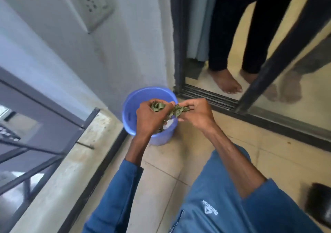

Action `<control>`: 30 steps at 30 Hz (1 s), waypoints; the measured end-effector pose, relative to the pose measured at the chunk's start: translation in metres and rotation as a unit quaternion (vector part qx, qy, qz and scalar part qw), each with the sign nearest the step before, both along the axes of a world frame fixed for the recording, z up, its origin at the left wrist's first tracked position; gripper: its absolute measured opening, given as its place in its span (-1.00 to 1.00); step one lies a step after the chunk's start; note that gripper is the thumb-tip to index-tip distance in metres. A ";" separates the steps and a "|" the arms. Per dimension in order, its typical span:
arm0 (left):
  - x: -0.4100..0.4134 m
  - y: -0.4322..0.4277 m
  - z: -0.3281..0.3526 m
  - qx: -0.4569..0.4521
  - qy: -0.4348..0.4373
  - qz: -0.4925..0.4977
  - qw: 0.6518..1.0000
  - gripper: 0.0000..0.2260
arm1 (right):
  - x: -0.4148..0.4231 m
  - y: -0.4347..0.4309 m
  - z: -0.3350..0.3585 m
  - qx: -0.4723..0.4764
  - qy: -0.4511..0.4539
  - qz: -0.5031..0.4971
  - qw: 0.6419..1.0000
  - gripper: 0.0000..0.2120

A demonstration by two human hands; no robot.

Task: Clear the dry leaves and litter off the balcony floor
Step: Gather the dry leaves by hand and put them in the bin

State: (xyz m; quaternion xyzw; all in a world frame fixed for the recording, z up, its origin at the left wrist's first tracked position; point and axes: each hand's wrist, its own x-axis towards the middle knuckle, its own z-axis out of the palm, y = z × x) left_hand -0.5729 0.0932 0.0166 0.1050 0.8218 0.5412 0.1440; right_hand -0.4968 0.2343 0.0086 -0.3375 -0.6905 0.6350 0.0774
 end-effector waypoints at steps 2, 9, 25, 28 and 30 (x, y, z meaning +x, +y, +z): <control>-0.016 -0.012 -0.001 -0.009 0.007 0.023 1.000 -0.73 | -0.026 -0.011 -0.002 0.020 0.008 0.029 0.999 -0.67; -0.065 -0.016 -0.028 -0.119 -0.011 0.055 0.991 -0.43 | -0.083 -0.022 -0.028 0.184 0.009 0.164 0.969 -0.75; -0.057 0.006 -0.039 -0.156 0.042 0.000 0.987 -0.59 | -0.060 0.010 -0.034 0.006 -0.010 0.151 0.989 -0.61; -0.036 0.031 -0.029 -0.094 0.072 -0.006 0.993 -0.74 | -0.028 0.036 -0.012 0.009 0.022 0.098 0.995 -0.66; -0.016 0.056 -0.021 -0.067 0.101 -0.039 0.992 -0.77 | 0.002 0.059 -0.003 0.037 0.027 0.064 0.997 -0.69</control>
